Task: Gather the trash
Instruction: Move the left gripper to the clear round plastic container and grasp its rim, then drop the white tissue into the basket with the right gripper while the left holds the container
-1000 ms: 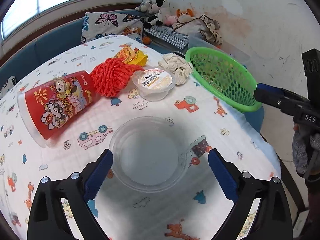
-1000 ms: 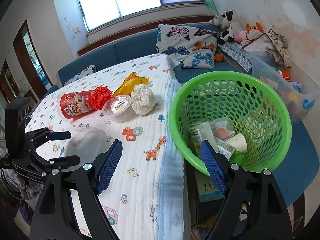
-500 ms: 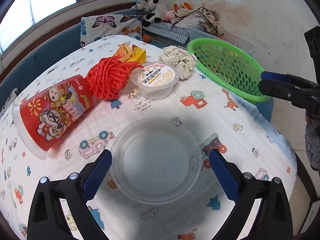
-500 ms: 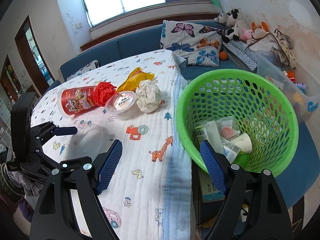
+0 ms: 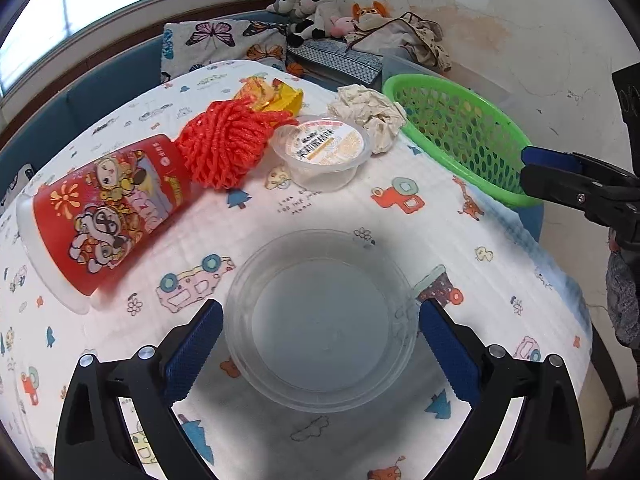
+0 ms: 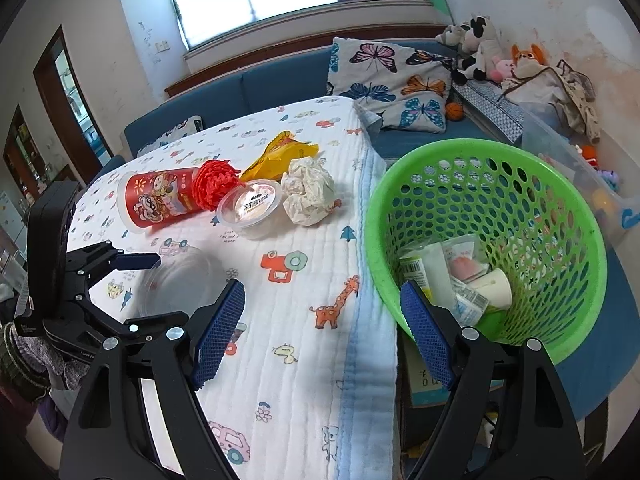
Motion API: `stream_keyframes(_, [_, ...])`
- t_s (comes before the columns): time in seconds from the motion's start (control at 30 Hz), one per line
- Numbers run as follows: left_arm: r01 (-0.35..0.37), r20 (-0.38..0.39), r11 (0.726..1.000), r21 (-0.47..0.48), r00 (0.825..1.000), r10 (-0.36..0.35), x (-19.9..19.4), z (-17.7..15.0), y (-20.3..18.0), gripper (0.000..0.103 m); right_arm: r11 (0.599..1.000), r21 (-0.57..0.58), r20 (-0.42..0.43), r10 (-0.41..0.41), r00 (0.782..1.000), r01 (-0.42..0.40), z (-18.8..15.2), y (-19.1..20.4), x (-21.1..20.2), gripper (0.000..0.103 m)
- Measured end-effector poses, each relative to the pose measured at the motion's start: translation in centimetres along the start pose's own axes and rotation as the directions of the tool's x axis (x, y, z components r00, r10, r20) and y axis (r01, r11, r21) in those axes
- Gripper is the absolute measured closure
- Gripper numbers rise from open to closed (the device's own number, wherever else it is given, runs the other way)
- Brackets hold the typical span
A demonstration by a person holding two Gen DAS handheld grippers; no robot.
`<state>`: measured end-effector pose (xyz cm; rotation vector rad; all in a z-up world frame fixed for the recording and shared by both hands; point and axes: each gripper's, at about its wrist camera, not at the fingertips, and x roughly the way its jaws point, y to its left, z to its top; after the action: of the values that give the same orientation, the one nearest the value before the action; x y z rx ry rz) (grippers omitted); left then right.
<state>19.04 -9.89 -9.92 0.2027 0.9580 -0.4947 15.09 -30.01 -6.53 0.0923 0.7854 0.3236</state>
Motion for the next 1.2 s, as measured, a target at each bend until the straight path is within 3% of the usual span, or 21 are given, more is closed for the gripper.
stream_keyframes(0.3, [-0.021,-0.001,1.000,0.012,1.000,0.021,0.6,-0.3,-0.2,0.012,1.000,-0.012,-0.012,0.000,1.000,-0.001,0.2,0.4,0.6,0.023])
stream_keyframes(0.7, [-0.024,0.093,0.998,-0.054,0.995,0.029,-3.1,-0.8,1.1,0.013,0.998,-0.051,-0.030,0.026,0.999,-0.027,2.4,1.3,2.9,0.023])
stream_keyframes(0.97, [-0.033,0.128,0.998,-0.061,0.991,0.041,-5.1,-1.1,1.7,0.013,0.999,-0.040,-0.025,0.024,0.999,-0.025,5.5,1.5,5.4,0.036])
stream_keyframes(1.2, [-0.019,0.143,0.996,-0.091,0.989,0.032,-5.8,-1.3,2.5,0.013,1.000,-0.005,-0.035,0.008,0.999,-0.008,7.5,1.2,8.2,0.039])
